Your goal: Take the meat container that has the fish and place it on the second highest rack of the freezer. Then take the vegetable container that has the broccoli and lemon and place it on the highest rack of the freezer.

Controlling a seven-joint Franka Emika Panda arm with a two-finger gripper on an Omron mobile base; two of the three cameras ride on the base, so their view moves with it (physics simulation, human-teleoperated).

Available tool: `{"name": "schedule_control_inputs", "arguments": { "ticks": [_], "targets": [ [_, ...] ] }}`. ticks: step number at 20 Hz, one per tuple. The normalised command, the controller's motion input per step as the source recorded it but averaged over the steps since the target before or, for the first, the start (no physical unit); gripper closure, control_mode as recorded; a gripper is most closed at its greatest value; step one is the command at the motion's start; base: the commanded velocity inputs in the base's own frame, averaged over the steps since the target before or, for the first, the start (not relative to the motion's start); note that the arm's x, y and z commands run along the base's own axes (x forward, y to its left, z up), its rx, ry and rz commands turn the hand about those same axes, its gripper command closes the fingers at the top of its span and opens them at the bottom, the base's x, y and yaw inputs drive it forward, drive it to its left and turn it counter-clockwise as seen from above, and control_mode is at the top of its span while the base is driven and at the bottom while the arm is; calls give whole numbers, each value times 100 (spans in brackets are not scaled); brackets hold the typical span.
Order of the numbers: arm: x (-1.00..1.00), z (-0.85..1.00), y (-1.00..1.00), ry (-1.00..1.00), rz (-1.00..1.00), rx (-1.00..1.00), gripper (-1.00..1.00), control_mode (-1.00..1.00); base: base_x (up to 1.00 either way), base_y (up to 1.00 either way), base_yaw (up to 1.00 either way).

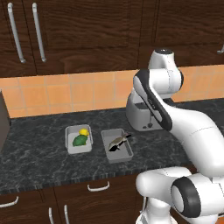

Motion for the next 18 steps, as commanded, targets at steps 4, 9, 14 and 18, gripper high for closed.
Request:
{"name": "schedule_control_inputs", "arguments": {
  "ticks": [4,9,14,18],
  "targets": [
    [-13,-3,11,0,0,-3,-100,-100,0,0,0],
    [-19,-28,46,0,-7,-4,-100,-100,0,0,0],
    [-25,-41,24,3,-34,1,-100,-100,0,0,0],
    [-7,-44,49,0,-43,5,-100,-100,0,0,0]
  ]
}}
